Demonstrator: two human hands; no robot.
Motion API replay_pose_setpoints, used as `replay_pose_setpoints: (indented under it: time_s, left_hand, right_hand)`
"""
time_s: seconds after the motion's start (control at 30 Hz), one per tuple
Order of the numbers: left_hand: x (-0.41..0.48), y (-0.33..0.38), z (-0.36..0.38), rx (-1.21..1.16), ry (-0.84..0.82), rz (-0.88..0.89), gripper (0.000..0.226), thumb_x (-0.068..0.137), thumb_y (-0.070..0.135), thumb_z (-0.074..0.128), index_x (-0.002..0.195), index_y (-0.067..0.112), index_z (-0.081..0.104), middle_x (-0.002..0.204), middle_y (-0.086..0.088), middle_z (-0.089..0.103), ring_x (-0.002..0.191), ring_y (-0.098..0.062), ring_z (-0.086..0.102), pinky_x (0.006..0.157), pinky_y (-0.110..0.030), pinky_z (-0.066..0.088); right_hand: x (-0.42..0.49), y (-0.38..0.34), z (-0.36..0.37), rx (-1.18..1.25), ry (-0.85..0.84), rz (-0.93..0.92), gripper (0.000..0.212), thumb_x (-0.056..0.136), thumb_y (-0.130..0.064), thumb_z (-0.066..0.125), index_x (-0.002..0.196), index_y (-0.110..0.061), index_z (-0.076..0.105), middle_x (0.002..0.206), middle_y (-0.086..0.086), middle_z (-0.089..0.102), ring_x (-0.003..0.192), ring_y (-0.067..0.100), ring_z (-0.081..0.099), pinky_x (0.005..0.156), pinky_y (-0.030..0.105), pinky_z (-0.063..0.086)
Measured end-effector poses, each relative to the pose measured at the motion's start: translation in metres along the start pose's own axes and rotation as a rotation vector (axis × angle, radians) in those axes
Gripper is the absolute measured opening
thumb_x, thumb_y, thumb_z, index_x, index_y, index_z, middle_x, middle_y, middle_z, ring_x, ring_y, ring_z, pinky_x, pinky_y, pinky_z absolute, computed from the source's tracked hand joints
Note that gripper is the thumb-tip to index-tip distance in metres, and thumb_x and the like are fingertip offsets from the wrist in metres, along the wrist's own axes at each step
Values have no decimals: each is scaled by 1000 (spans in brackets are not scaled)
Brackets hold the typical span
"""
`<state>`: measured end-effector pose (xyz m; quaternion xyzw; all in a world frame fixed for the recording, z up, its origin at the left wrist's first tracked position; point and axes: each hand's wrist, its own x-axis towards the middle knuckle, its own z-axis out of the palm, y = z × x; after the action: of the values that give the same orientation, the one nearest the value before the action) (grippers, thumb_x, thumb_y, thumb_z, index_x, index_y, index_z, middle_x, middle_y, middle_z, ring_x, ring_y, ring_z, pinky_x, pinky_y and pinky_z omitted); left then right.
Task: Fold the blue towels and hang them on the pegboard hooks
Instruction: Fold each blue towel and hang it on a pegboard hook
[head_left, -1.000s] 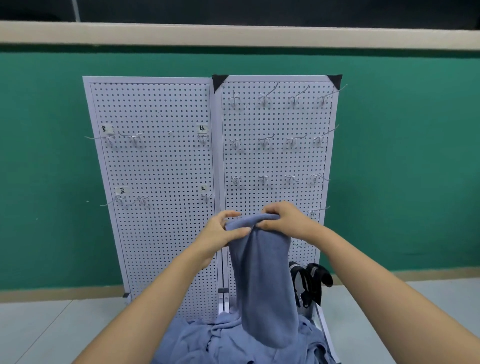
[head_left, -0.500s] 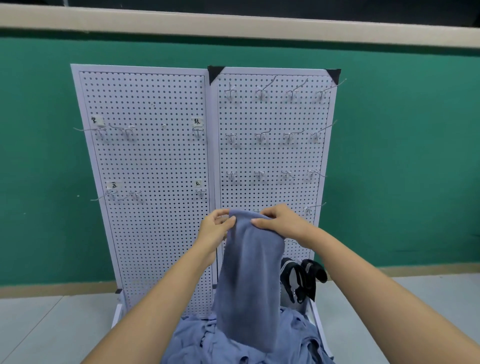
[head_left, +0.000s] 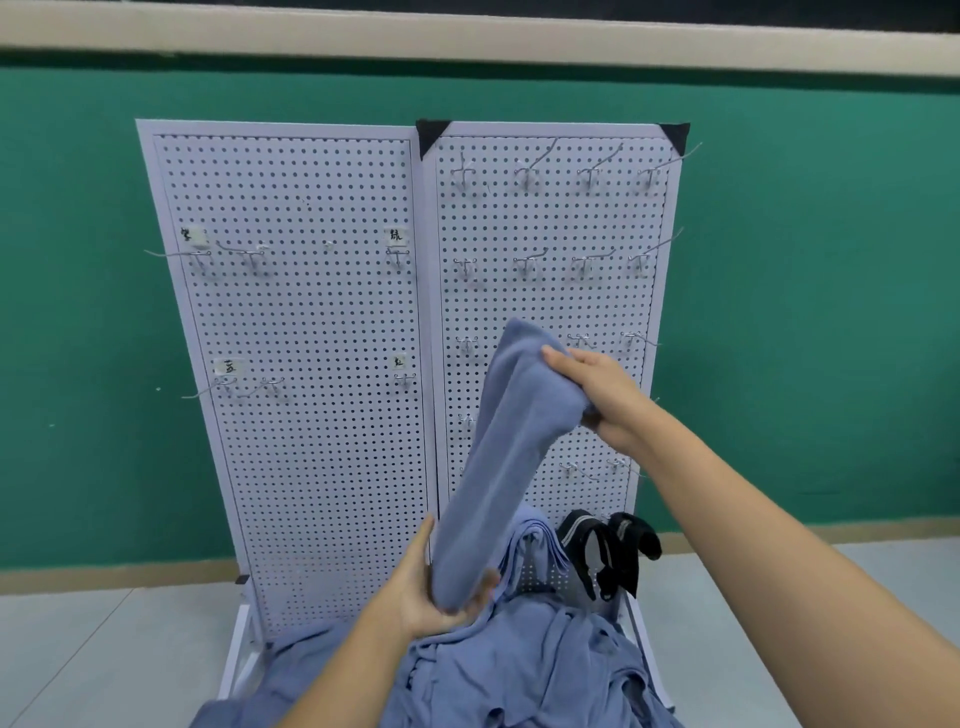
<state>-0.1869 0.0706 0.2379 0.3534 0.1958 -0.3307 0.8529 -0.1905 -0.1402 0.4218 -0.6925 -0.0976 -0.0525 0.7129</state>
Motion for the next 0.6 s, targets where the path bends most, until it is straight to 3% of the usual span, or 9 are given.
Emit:
replay_pose_setpoints:
  time_s: [0.13, 0.2, 0.37, 0.47, 0.53, 0.6]
  left_hand:
    - [-4, 16, 9, 34, -19, 127, 24, 69, 31, 74, 75, 8, 71, 72, -8, 69, 57, -25, 64, 54, -30, 54]
    - [-11, 32, 6, 78, 4, 189, 14, 70, 19, 72, 76, 7, 69, 70, -10, 68, 55, -25, 65, 49, -31, 56]
    - [-32, 69, -17, 180, 105, 247, 25, 71, 16, 73, 93, 5, 67, 76, -12, 71, 59, -25, 68, 50, -33, 58]
    - [-42, 82, -31, 417, 132, 285, 28, 72, 20, 71, 97, 7, 68, 78, -8, 71, 66, -21, 67, 58, -31, 56]
    - [-45, 86, -38, 565, 182, 345, 25, 84, 16, 65, 105, 4, 65, 81, -9, 72, 77, -22, 64, 69, -33, 53]
    - [-50, 88, -41, 645, 223, 431, 20, 93, 10, 57, 108, -1, 63, 80, -9, 73, 77, -21, 65, 65, -31, 54]
  right_hand:
    - [-4, 26, -33, 54, 132, 89, 24, 94, -28, 57, 97, -5, 63, 80, 5, 70, 66, 13, 66, 55, 26, 55]
    - [-7, 46, -51, 38, 183, 181, 26, 96, -27, 55, 104, -3, 62, 91, 12, 70, 76, 19, 67, 61, 30, 59]
    - [-18, 100, -80, 17, 94, 397, 29, 96, -20, 55, 112, 4, 60, 103, 15, 69, 86, 21, 66, 69, 27, 59]
    - [-24, 122, -86, -20, 29, 446, 29, 93, -17, 58, 112, 6, 61, 98, 12, 70, 87, 18, 66, 69, 24, 57]
    - [-27, 127, -87, -76, -27, 459, 29, 92, -21, 62, 108, 3, 63, 92, 9, 71, 82, 17, 65, 63, 24, 54]
    - [-30, 129, -86, -173, -70, 470, 33, 89, -27, 65, 103, 3, 61, 80, 7, 66, 67, 14, 61, 52, 22, 47]
